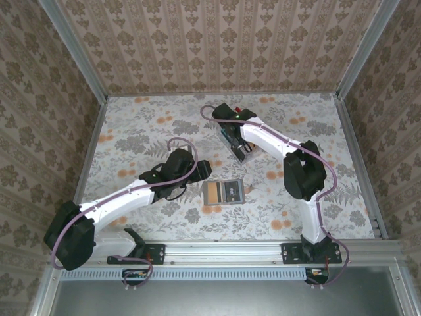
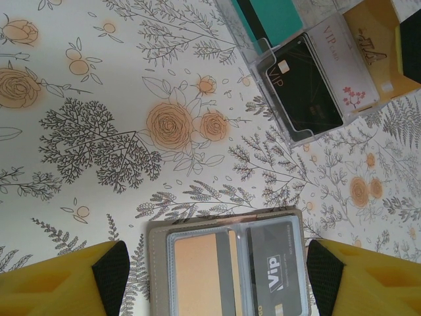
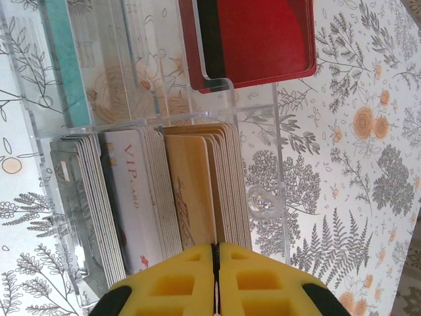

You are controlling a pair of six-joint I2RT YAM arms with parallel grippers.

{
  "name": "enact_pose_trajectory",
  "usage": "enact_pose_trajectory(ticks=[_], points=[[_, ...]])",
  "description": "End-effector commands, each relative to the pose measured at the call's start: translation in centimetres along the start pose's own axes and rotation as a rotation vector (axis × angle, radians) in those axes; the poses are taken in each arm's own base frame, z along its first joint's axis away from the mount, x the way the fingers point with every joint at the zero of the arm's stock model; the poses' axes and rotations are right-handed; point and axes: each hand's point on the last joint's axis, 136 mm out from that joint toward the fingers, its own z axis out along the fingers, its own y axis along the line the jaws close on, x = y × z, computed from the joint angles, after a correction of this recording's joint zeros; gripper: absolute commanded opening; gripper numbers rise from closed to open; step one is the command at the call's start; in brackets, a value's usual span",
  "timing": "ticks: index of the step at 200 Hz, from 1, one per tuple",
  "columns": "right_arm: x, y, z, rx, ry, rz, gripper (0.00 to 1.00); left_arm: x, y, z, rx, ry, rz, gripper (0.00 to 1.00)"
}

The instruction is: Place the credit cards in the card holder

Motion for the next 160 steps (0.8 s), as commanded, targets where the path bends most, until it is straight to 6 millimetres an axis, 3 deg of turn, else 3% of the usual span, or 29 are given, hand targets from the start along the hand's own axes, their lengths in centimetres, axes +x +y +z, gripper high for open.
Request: enact_pose_trajectory(ticks=[1,68,98,128,160], points=[[0.2,-1.7,-1.5,0.015,-0.011,0.028,0.08,-0.1,0.1,-0.3,0.011,-0.007,-0.007,0.75],[0.6,-1.1,-4.5,-0.158,-0.032,0.124,0.04,-0.3,-0.4,-0.2,0.020,-0.002,0.000,0.75],[1.0,-1.3,-6.7,-0.280,-0.061,0.226,0.03,-0.5,-0.6,-0.2,0.025,-0.003,0.003,0.75],[1.6,-1.3,-9.4,-0.496,-0.100,0.393,0.03,-0.6,-0.8,-0.4,0.045,-0.004,-0.007,0.75],[1.8,0.2,-12.2,-0.852,-0.141,0.602,0.03,-1.5,-2.9,-0.7,0.169,0.001,-0.052,0.77]])
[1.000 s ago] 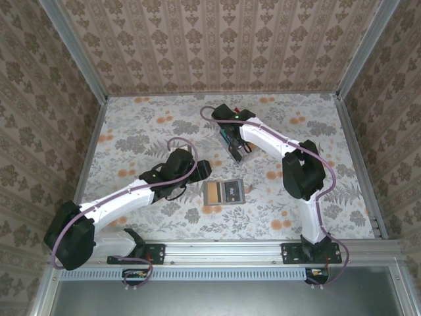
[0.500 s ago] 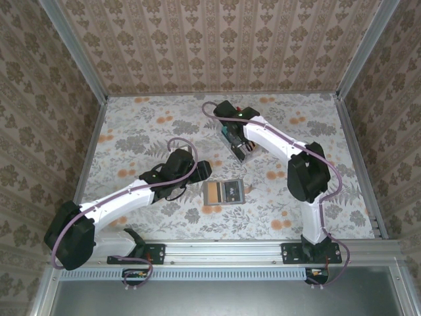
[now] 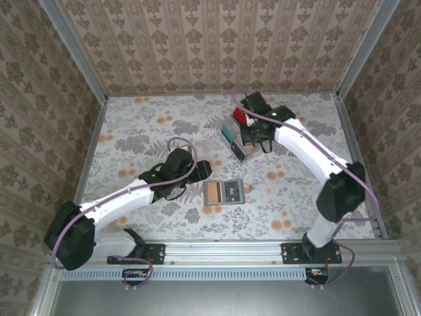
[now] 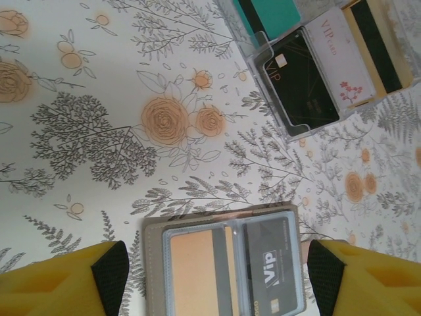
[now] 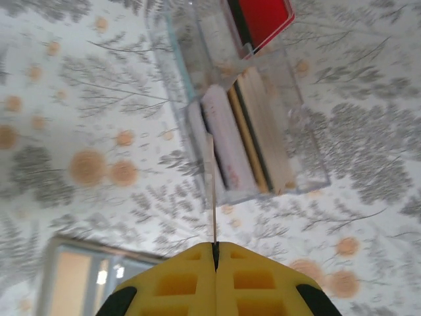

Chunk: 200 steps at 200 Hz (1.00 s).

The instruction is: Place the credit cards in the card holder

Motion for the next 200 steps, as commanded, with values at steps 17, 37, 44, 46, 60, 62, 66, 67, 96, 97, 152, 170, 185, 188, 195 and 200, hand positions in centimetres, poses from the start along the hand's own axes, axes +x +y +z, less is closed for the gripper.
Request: enact_pose_trajectory(ticks=[17,37,44,46,60,62,66,67,96,97,152,170,185,188,195,200], points=[[0.5,5.2,-2.7,-0.515,-0.022,0.305,0.03,-2.3,-4.2,-0.9,0.262,-0.012,-0.096,0.77],[0.9,6.9,-3.3,-0.671,-0.014,0.370,0.03,-3.6,-6.1,-1.4,0.378,-0.017,-0.125,0.77],[1.1,7.5,-3.4,-0.715,-0.002,0.388,0.03,-4.0,-6.7,-1.5,0.404,-0.012,-0.123,0.77],[1.1,7.6,-3.4,-0.728,-0.001,0.393,0.03,-4.1,-6.9,-1.6,0.410,-0.011,-0.122,0.77],[1.4,8.1,-3.2,-0.783,0.005,0.422,0.03,-4.6,-8.1,-1.8,0.466,0.000,-0.118,0.77],[1.5,8.1,-3.2,-0.785,0.007,0.426,0.03,-4.6,-8.3,-1.8,0.473,0.004,-0.119,0.77],[1.6,8.2,-3.1,-0.793,0.008,0.430,0.03,-4.8,-8.6,-1.8,0.487,0.008,-0.119,0.76],[1.6,8.2,-3.1,-0.795,0.007,0.428,0.03,-4.8,-8.7,-1.8,0.491,0.008,-0.119,0.76],[1.9,8.8,-3.4,-0.846,0.018,0.423,0.03,-4.8,-9.5,-0.9,0.530,0.039,-0.141,0.71],[1.9,8.8,-3.5,-0.849,0.019,0.423,0.03,-4.9,-9.6,-0.9,0.531,0.037,-0.141,0.71],[2.1,9.3,-3.0,-0.888,0.038,0.450,0.05,-5.2,-10.0,-0.7,0.562,0.032,-0.158,0.44],[2.2,9.4,-2.8,-0.901,0.043,0.449,0.06,-5.2,-10.1,-0.8,0.569,0.031,-0.158,0.35],[2.3,9.5,-2.5,-0.905,0.054,0.455,0.06,-5.3,-10.3,-1.0,0.581,0.027,-0.162,0.27],[2.2,9.5,-2.5,-0.907,0.055,0.456,0.06,-5.3,-10.3,-1.0,0.583,0.028,-0.162,0.25],[2.2,9.6,-2.4,-0.913,0.058,0.457,0.06,-5.3,-10.3,-1.2,0.586,0.025,-0.164,0.23],[2.3,9.6,-2.3,-0.915,0.061,0.461,0.06,-5.3,-10.3,-1.2,0.586,0.024,-0.165,0.22]])
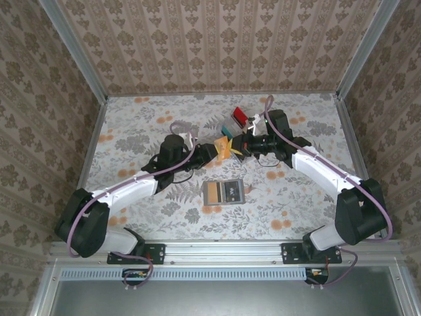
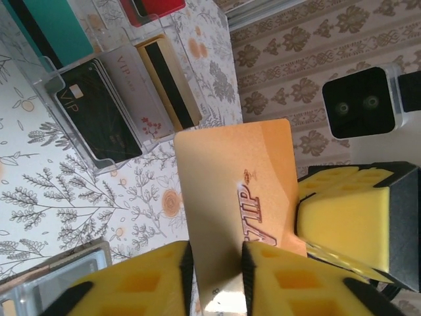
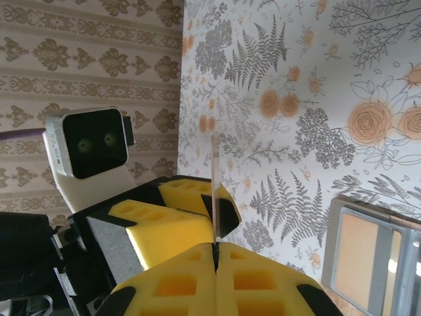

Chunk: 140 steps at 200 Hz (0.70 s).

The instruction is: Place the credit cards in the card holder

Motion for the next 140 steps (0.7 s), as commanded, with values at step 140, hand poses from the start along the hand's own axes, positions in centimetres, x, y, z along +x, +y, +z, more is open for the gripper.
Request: enact_pose_trajectory(ticks=[140], points=[[1.0,-1.8,-0.2,0.099,0.035,-0.028,0.05,-0.5,0.3,-1.0,-0.032,-0.031,0.007,0.37]])
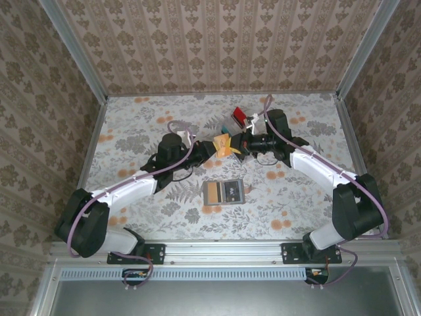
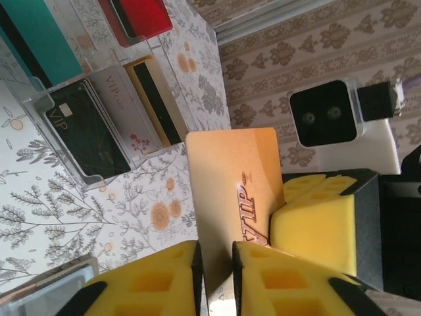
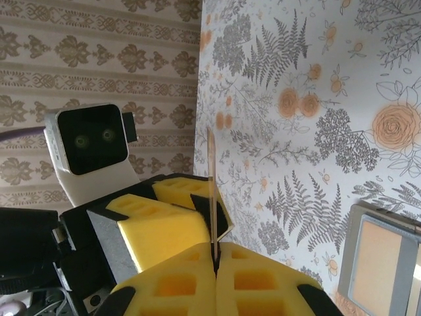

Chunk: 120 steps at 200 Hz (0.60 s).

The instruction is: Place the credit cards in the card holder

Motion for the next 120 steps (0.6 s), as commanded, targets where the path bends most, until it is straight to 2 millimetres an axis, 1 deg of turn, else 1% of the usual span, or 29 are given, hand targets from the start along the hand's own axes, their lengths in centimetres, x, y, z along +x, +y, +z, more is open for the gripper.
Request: enact_pose_trajectory(ticks=[1,5,15,27,36,48,61,81,92,120], points=[[1.0,-2.1,-1.1,0.167,-0.002,-0.034,0.05,0.5,1.0,-0.9,-0.065,-0.001,0.012,0.38],[1.2,-3.1,-1.4,0.226,-0.011,-0.040,0.05,0.6,1.8,-1.1,-0.101,0.000,0.007,0.41],[1.7,-5.4,-2.4,0.361,-0.027,-0.061,0.05,1.0,3.3,-1.7,-0.172,-0.002,0.009,0.43],[2.7,-7.5,-3.1,0.468,-0.039,-0.086,0.05,1.7,5.5,-2.6,-0.275,0.010,0.007,0.48],[3.7,-9.0,-3.1,0.511,-0.036,-0.089,0.05,2.3,6.8,-3.1,-0.333,0.026,0.022,0.48],[5.2,-10.9,-2.7,0.554,-0.021,-0.089,0.05,3.4,8.5,-3.7,-0.405,0.055,0.026,0.49],[6.8,-12.1,-2.2,0.580,0.010,-0.102,0.05,4.7,10.0,-4.2,-0.451,0.089,0.029,0.53],[8.3,-14.1,-2.0,0.630,0.024,-0.118,0.04,6.4,11.4,-4.6,-0.503,0.130,0.044,0.55],[8.7,-14.9,-2.0,0.641,0.023,-0.116,0.04,7.2,12.0,-4.7,-0.538,0.152,0.061,0.55],[9.3,-15.8,-1.9,0.640,0.022,-0.119,0.05,8.3,12.9,-4.5,-0.581,0.186,0.076,0.56]])
